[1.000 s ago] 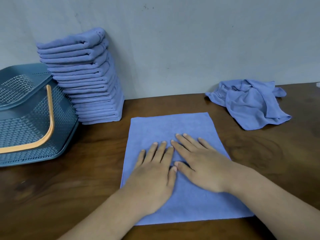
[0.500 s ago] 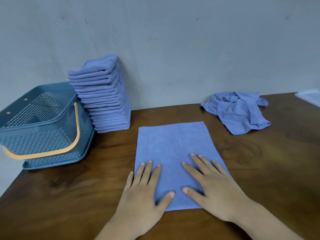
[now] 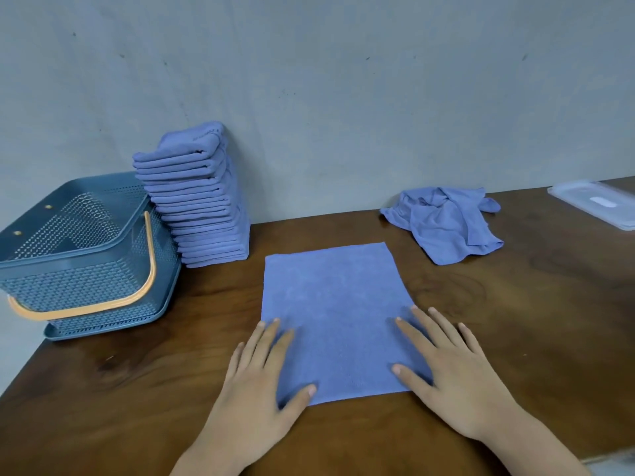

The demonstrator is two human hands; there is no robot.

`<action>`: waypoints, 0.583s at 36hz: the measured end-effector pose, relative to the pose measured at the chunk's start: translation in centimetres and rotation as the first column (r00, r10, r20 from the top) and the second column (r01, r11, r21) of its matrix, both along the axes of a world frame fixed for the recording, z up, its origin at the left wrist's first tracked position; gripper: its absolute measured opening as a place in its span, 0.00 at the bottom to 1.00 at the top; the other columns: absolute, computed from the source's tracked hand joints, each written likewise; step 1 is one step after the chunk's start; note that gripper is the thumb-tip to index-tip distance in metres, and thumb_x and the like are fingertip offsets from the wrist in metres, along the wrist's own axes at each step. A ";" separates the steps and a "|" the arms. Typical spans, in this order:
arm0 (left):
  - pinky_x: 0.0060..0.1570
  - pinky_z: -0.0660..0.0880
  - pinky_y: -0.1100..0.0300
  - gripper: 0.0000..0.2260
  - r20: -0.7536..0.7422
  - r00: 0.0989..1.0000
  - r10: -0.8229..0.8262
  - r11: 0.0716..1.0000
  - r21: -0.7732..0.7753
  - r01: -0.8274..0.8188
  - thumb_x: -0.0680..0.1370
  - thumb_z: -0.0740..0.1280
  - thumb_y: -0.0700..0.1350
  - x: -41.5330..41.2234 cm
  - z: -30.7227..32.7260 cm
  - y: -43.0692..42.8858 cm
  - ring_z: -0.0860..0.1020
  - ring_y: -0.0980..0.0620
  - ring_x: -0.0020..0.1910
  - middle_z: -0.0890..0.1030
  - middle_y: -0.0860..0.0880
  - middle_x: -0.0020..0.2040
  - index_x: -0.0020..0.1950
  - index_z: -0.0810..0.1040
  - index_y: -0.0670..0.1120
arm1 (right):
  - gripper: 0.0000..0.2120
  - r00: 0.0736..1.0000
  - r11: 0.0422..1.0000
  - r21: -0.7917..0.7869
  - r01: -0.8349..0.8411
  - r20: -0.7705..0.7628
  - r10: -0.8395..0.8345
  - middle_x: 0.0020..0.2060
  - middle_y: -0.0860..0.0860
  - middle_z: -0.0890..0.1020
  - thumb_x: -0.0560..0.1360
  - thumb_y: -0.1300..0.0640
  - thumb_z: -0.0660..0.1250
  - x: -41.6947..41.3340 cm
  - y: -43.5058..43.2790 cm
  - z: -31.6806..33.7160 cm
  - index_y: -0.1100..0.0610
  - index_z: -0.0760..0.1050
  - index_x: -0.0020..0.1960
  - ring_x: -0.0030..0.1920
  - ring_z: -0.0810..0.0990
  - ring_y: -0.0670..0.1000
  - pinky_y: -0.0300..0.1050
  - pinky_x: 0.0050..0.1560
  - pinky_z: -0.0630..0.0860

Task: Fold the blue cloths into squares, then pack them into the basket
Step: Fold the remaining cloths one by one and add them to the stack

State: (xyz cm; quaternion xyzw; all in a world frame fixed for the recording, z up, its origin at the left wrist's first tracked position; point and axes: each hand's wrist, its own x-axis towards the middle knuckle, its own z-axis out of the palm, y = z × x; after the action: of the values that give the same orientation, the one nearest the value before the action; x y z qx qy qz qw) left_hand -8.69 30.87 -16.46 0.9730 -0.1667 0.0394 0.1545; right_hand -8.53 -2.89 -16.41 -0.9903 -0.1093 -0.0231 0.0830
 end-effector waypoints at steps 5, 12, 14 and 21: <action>0.71 0.69 0.54 0.12 0.325 0.897 -0.298 0.934 -0.092 0.344 0.83 0.68 0.55 -0.1 -0.5 -2.2 0.70 0.57 0.75 0.74 0.61 0.72 0.66 0.80 0.57 | 0.14 0.937 0.953 0.089 -0.291 0.227 0.265 0.74 0.32 0.68 0.85 0.38 0.60 -0.7 -0.6 -0.3 0.35 0.75 0.69 0.78 0.64 0.40 0.45 0.73 0.67; 0.49 0.76 0.57 0.06 0.338 0.871 -0.355 0.926 -0.003 0.378 0.83 0.67 0.60 0.1 -1.4 -7.6 0.75 0.56 0.50 0.75 0.61 0.50 0.52 0.78 0.59 | 0.15 0.894 0.907 0.088 -0.412 0.232 0.383 0.64 0.30 0.75 0.80 0.52 0.68 -0.6 -0.9 -0.4 0.34 0.79 0.62 0.65 0.74 0.37 0.39 0.58 0.75; 0.47 0.76 0.57 0.05 0.306 0.888 -0.343 0.931 -0.018 0.365 0.84 0.65 0.58 0.2 -1.6 -7.7 0.74 0.56 0.49 0.74 0.60 0.49 0.51 0.76 0.60 | 0.14 0.894 0.901 0.127 -0.414 0.241 0.376 0.63 0.30 0.76 0.79 0.52 0.68 -0.9 -0.8 -0.3 0.35 0.81 0.60 0.65 0.75 0.37 0.41 0.58 0.76; 0.51 0.75 0.57 0.07 0.232 0.926 -0.299 0.948 -0.035 0.315 0.87 0.59 0.57 0.2 -1.9 -7.8 0.73 0.57 0.51 0.72 0.61 0.51 0.52 0.73 0.60 | 0.09 0.911 0.899 0.184 -0.396 0.200 0.361 0.58 0.29 0.75 0.79 0.35 0.68 -0.5 -0.1 0.2 0.35 0.79 0.57 0.59 0.74 0.36 0.40 0.56 0.74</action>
State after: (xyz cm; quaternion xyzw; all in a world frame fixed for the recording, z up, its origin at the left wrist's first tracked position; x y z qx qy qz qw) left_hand -8.52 23.10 -18.40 0.9182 -0.3317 0.1298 0.1735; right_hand -9.05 -3.02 -16.20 -0.9294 -0.3033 -0.0981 0.1860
